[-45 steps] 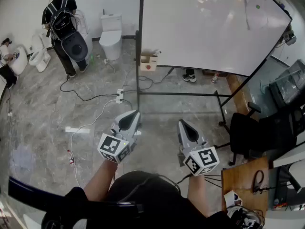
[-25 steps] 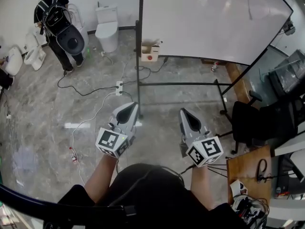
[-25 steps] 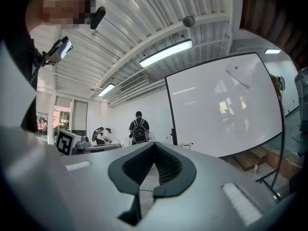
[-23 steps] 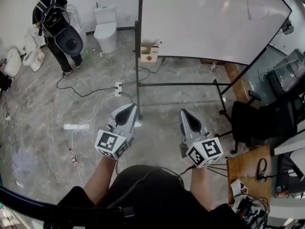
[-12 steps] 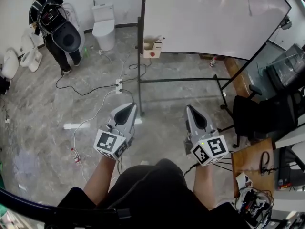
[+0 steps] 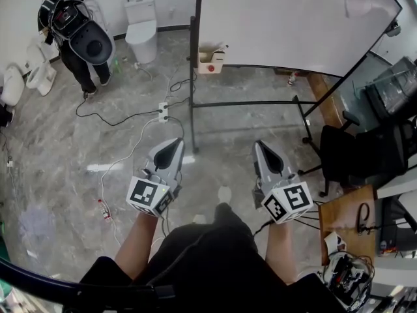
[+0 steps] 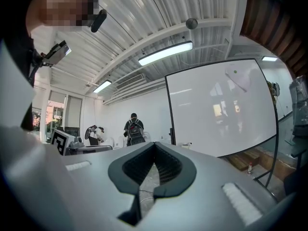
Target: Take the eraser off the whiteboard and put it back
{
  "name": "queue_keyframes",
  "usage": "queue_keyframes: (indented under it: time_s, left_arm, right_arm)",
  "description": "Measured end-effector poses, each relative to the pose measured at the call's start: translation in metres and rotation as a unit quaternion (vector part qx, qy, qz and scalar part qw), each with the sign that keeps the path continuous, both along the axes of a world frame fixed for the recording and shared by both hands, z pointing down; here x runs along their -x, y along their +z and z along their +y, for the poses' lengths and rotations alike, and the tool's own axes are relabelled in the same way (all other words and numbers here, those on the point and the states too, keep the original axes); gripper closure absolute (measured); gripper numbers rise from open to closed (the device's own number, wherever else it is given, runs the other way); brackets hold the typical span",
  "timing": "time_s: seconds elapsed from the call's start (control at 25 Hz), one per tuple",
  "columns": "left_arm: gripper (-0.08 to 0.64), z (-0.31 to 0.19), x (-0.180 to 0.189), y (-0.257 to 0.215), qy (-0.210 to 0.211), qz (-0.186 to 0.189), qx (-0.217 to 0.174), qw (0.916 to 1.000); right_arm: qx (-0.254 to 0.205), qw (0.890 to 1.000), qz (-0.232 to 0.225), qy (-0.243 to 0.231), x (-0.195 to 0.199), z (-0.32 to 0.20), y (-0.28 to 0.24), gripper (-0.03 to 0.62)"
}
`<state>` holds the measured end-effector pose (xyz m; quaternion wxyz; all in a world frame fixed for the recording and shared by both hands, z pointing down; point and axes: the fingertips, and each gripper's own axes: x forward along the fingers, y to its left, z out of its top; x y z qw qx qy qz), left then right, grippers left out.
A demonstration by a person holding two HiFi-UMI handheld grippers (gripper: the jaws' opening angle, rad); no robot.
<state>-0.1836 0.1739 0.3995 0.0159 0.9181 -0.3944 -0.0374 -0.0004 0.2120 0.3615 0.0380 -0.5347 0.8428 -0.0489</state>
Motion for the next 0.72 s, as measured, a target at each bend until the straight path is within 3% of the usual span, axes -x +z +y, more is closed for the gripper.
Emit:
queue_keyframes:
  time_s: [0.36, 0.72]
  left_arm:
    - [0.556, -0.030, -0.011, 0.003, -0.012, -0.009, -0.002, 0.9999]
    - [0.557, -0.078, -0.039, -0.005, -0.036, -0.010, -0.001, 0.9993]
  right_arm:
    - [0.000, 1.000, 0.000, -0.019, -0.004, -0.037, 0.002, 0.583]
    - [0.000, 0.999, -0.013, -0.046, -0.031, -0.095, 0.001, 0.583]
